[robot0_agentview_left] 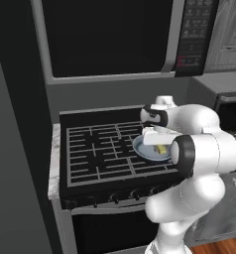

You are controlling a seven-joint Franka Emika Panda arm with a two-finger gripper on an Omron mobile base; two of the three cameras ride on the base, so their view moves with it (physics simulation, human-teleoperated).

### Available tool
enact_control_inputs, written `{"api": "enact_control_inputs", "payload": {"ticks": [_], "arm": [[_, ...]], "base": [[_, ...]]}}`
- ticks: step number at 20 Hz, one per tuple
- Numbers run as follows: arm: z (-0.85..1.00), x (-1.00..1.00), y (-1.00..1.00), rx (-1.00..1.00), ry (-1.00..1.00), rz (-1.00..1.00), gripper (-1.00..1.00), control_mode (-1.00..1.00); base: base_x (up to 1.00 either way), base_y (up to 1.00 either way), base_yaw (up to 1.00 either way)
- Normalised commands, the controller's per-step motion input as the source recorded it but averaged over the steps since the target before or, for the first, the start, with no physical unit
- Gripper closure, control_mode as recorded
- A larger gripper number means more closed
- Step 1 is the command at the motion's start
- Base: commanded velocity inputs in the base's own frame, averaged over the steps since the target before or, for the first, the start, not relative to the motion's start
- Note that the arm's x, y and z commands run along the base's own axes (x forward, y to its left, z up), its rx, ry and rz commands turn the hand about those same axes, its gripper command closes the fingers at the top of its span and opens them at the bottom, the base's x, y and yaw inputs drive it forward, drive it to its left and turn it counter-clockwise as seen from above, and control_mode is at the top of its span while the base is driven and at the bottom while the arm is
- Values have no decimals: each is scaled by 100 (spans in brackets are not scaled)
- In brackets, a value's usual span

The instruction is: Pick up the butter stick and place it in the pan. Then turn on the burner for the pan.

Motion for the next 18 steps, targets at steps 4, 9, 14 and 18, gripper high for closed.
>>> {"api": "enact_control_inputs", "payload": {"ticks": [4, 9, 14, 18], "arm": [[-17, 5, 0, 0, -1, 0, 100, -100], [-7, 2, 0, 0, -4, 0, 100, -100], [-9, 11, 0, 0, -3, 0, 100, -100], [-17, 16, 0, 0, -2, 0, 100, -100]], "base": [[0, 0, 0], [0, 0, 0], [0, 0, 0], [0, 0, 0]]}}
